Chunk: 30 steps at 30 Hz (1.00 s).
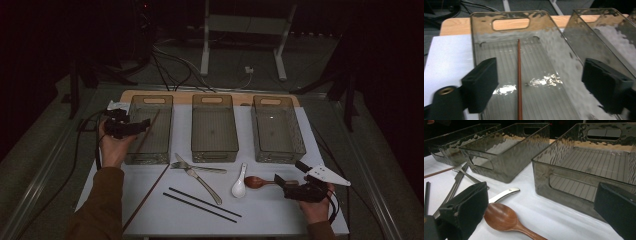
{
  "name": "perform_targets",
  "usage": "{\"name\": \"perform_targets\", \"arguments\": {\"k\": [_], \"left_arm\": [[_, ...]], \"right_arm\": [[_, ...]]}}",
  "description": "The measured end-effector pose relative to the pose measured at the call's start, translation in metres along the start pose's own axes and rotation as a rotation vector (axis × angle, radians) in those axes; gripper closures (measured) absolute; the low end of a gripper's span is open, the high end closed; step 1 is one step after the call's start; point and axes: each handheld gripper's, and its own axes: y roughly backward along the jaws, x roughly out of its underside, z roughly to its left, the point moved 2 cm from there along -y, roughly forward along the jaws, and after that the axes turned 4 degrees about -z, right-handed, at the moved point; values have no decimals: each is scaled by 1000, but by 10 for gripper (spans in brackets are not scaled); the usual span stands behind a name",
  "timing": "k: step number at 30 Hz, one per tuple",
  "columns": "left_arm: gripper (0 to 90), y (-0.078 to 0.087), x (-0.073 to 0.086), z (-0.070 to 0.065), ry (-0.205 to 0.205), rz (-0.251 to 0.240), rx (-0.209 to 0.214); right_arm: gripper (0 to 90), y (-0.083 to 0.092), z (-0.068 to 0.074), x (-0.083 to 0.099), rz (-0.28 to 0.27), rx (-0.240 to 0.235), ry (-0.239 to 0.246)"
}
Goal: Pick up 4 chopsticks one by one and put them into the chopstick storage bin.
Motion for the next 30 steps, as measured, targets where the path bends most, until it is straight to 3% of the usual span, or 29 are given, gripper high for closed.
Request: {"name": "perform_targets", "arguments": {"k": [6,12,16,30], "left_arm": [[17,9,-1,-6,-1,-7,40],[7,24,-1,-16,-18,-39,72],[7,30,1,-23,-45,-28,99],[8,52,25,-42,-86,-35,138]], "right_arm": [[0,0,0,0,-1,1,2],[0,1,0,0,-2,0,2],[0,1,0,0,-3,0,1],[0,1,-1,0,-6,2,-1]]}}
